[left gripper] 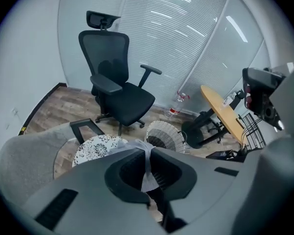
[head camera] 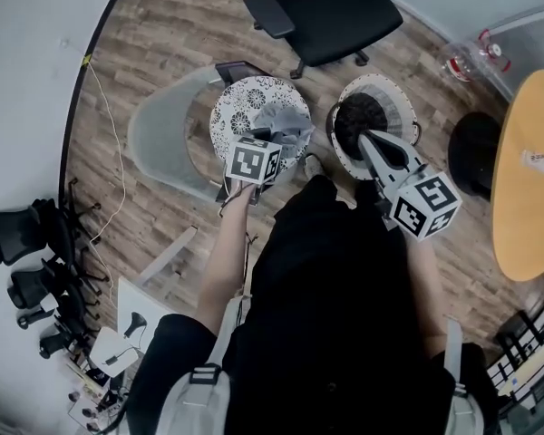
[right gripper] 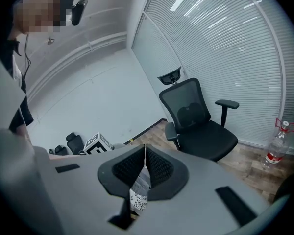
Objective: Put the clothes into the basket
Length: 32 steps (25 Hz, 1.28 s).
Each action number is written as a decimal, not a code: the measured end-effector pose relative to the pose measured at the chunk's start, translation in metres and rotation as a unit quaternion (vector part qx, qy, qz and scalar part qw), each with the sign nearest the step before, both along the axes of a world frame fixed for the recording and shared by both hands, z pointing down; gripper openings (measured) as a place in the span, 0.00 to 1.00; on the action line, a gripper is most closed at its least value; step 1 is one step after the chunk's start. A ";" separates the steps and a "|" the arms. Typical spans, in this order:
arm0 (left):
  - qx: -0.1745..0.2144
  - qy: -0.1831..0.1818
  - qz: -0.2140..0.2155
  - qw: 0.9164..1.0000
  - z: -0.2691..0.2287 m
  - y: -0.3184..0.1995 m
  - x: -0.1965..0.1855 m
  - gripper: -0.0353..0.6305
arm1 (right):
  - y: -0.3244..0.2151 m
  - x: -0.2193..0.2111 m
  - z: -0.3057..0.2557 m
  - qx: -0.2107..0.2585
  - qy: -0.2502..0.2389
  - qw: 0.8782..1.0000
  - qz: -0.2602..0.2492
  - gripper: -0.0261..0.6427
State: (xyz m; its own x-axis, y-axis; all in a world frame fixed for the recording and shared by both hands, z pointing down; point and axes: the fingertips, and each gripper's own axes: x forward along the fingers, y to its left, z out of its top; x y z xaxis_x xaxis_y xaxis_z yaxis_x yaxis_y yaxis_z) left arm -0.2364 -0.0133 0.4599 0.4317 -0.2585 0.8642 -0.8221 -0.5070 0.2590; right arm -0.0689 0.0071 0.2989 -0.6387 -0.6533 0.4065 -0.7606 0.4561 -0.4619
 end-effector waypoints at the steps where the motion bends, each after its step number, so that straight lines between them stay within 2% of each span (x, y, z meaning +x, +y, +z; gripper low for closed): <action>1: 0.001 0.000 0.006 1.000 -0.006 -0.001 0.004 0.09 | -0.001 0.002 0.000 0.002 0.000 1.000 0.004 0.07; 9: 0.034 0.019 0.067 0.997 -0.056 -0.001 0.052 0.09 | 0.002 0.042 -0.008 0.012 -0.003 0.999 0.049 0.07; 14: 0.054 0.034 0.089 0.994 -0.078 -0.003 0.091 0.09 | 0.012 0.078 -0.007 0.012 -0.003 0.998 0.068 0.07; 26: 0.058 0.065 0.131 0.988 -0.108 0.018 0.188 0.09 | 0.039 0.165 -0.013 0.016 -0.010 0.994 0.111 0.07; 32: 0.053 0.060 0.154 0.985 -0.103 0.032 0.234 0.09 | 0.052 0.206 -0.003 0.006 -0.015 0.992 0.124 0.07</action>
